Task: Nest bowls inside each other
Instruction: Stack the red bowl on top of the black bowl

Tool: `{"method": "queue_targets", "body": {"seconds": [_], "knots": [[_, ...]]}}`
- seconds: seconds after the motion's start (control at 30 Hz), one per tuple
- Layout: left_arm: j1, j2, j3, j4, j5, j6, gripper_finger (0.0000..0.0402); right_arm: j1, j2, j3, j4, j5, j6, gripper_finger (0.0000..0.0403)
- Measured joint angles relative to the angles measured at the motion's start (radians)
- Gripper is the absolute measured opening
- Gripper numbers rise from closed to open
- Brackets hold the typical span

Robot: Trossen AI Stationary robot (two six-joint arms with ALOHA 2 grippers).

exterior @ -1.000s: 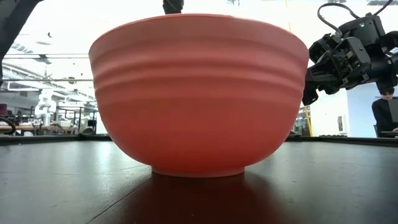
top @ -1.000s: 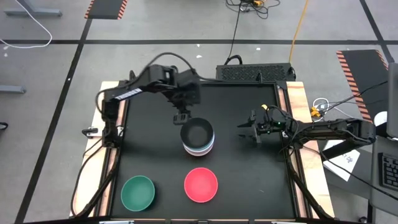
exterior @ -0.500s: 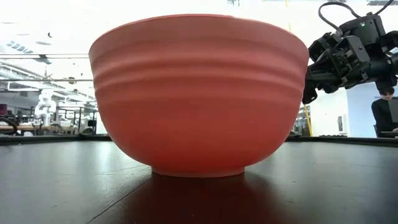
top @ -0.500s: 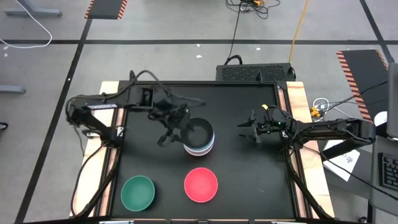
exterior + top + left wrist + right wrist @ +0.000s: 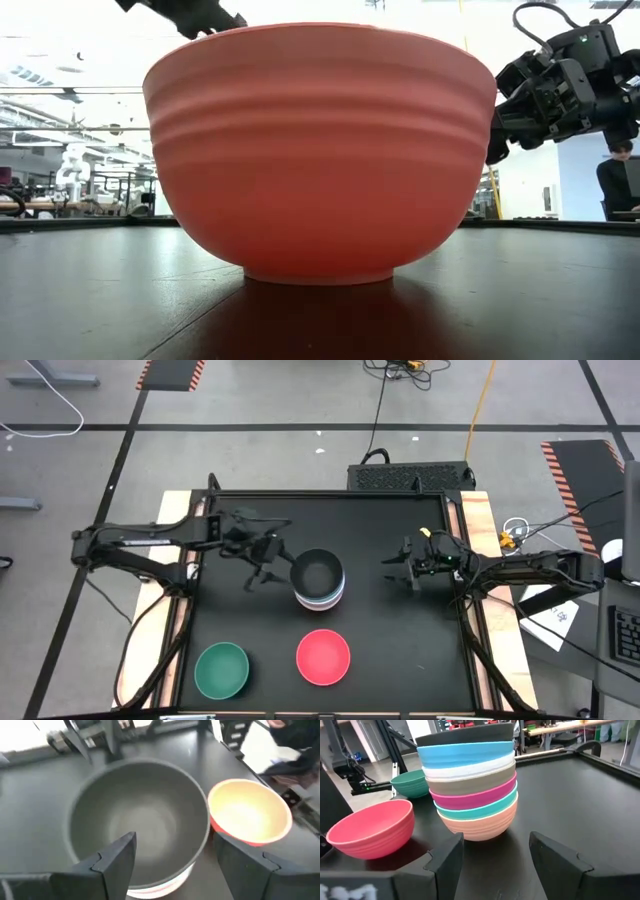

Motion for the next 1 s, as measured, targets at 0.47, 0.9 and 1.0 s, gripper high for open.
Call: {"method": "queue_targets", "body": {"seconds": [0.47,0.9,1.0], "knots": [[0.002,-0.447,-0.373,0.235,-0.134,0.044,0.0269,0.07,-0.001,0.122,-0.066,-0.003,-0.13,0.0219],[0.004,-0.696,-0.761,0.56,-0.293,-0.099,0.0269,0.344,-0.076,0.765,-0.875,0.173,-0.425,0.0219],[0.003,-0.702,-0.784,0.593,-0.319,-0.111,0.0269,0.435,-0.106,0.802,-0.888,0.19,-0.422,0.0219]]}}
